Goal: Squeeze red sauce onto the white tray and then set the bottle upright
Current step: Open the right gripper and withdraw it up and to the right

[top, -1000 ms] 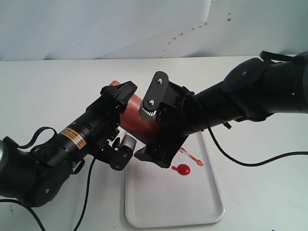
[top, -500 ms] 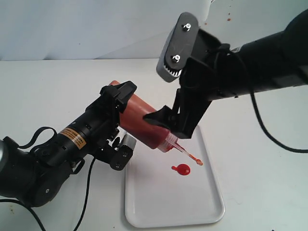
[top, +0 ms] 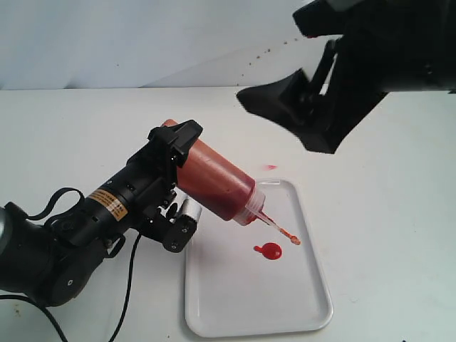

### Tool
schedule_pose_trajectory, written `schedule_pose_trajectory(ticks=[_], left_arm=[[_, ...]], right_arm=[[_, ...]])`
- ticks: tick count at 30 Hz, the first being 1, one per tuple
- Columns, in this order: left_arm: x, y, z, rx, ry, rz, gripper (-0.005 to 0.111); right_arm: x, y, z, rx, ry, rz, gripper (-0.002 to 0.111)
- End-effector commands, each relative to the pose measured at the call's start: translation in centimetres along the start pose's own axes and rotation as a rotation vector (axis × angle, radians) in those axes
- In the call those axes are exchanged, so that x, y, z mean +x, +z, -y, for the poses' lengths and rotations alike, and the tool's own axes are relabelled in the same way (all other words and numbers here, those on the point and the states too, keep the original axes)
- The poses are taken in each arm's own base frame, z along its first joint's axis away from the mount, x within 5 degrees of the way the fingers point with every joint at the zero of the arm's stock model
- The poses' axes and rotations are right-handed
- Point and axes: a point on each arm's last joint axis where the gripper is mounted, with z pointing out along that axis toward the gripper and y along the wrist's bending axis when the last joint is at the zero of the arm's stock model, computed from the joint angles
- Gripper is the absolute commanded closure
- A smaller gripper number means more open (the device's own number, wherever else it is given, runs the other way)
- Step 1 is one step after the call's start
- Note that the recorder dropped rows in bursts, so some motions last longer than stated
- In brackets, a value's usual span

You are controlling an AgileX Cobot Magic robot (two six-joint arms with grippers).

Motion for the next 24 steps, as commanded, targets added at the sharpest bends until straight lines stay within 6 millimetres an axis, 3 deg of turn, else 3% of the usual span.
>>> schedule_pose_trajectory(ticks=[1,9,24], left_arm=[[0.4,0.0,-1.3,-0.083,-0.032,-0.041,0.107],[0.4,0.0,-1.3,-0.083,-0.032,-0.041,0.107],[0.4,0.0,-1.3,-0.084,-0.032,-0.039,0.107]], right_arm=[[-0.3,-2.9,0.3,0.095,0.012,-0.01,0.047],[-0.2,-6.2,0.2,0.156,-0.057,-0.056,0.108],[1.4,-4.8,0.5,0.258,0.086,0.004,0.108]])
